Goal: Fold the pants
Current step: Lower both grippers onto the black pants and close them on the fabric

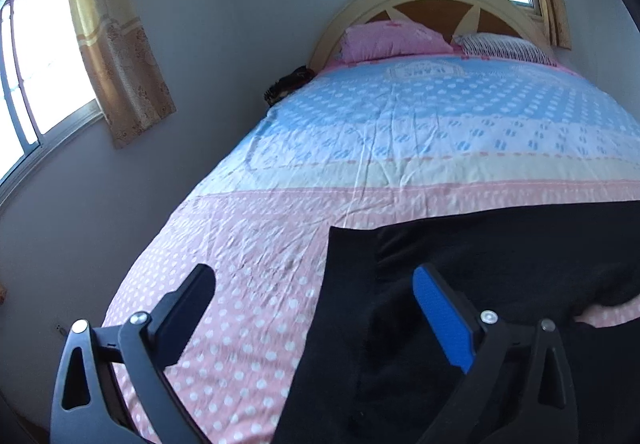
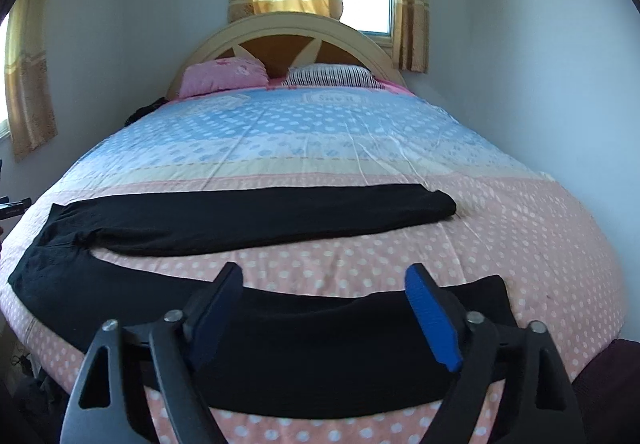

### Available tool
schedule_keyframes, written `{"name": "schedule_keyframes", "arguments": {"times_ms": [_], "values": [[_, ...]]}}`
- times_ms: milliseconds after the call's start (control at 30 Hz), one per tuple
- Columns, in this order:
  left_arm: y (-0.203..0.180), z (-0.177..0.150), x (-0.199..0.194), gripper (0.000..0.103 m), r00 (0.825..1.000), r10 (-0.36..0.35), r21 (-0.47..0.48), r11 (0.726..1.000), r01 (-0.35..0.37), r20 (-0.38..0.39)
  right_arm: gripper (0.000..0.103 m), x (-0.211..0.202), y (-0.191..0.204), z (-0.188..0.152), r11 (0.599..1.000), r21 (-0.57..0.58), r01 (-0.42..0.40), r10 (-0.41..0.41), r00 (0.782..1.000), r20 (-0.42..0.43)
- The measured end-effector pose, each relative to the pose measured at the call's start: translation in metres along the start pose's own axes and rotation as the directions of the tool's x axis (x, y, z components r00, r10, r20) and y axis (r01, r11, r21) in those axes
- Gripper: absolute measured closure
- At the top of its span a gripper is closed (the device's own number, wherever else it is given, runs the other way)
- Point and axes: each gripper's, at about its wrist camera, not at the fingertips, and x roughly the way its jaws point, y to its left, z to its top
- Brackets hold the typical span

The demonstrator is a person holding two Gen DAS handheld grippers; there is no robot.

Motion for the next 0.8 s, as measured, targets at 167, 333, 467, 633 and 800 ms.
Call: {"name": "schedule_keyframes", "arguments": {"times_ms": [167,333,467,633,800], "values": [[0.007,0.007,0.064,0.022,0.987,-0.111,-0.063,0.992,0.105,-0.113,0.033,0.04,-0.038,0.021,0.997,0.033,0.07,-0.068,0.996,-0.064],[-0.003,0.012,0.109,0.043,0.974,-0.139,-0.046,0.99,0.133,-0.18,0.033,0.074,-0.066,0.04,0.994,0.055,0.096,-0.09,0.99,-0.112],[-0.009,0.011,0.131,0.05,0.964,-0.149,-0.043,0.989,0.143,-0.221,0.033,0.104,-0.09,0.051,0.989,0.098,0.109,-0.092,0.982,-0.162],[-0.015,0.011,0.131,0.079,0.954,-0.202,-0.028,0.979,0.201,-0.22,0.033,0.144,-0.128,0.068,0.975,0.184,0.127,-0.086,0.973,-0.216],[-0.022,0.011,0.131,0.084,0.965,-0.171,0.022,0.984,0.179,-0.196,0.033,0.188,-0.159,0.086,0.961,0.243,0.13,-0.063,0.962,-0.265]]}}
